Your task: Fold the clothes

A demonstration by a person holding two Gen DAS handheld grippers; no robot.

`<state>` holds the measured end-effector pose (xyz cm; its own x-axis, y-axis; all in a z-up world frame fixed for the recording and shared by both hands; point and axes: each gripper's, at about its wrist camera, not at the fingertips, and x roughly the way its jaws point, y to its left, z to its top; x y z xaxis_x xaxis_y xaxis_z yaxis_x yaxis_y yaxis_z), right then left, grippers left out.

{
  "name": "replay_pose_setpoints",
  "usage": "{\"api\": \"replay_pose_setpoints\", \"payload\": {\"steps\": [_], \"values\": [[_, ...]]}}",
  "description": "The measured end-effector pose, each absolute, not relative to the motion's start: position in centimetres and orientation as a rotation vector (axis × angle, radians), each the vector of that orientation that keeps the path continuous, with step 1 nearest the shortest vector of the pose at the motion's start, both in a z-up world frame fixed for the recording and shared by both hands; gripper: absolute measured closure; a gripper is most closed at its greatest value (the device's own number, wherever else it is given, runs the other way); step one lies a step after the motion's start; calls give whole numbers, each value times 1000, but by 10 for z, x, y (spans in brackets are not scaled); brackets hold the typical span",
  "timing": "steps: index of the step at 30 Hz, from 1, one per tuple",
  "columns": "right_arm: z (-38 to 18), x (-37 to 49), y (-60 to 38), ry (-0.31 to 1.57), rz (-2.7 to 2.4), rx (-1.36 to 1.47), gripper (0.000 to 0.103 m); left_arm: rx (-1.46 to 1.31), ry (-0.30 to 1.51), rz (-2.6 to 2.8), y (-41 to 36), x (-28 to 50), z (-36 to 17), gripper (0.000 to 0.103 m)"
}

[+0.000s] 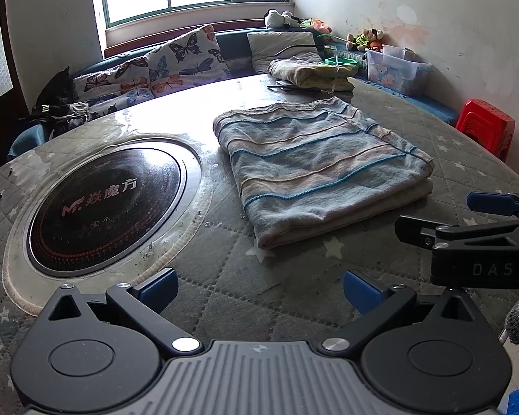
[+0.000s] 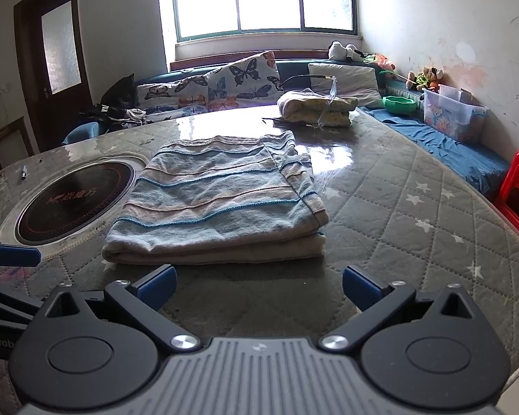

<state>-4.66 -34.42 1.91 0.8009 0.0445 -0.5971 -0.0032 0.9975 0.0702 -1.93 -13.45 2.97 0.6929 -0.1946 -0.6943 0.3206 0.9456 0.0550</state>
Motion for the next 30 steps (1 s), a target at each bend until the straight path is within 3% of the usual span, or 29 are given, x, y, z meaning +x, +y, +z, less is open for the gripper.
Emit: {"api": "replay_pose_setpoints", "payload": {"steps": [30], "values": [[22, -48, -347, 634, 26, 93, 0, 204, 732, -273, -142, -23, 37, 0]]}}
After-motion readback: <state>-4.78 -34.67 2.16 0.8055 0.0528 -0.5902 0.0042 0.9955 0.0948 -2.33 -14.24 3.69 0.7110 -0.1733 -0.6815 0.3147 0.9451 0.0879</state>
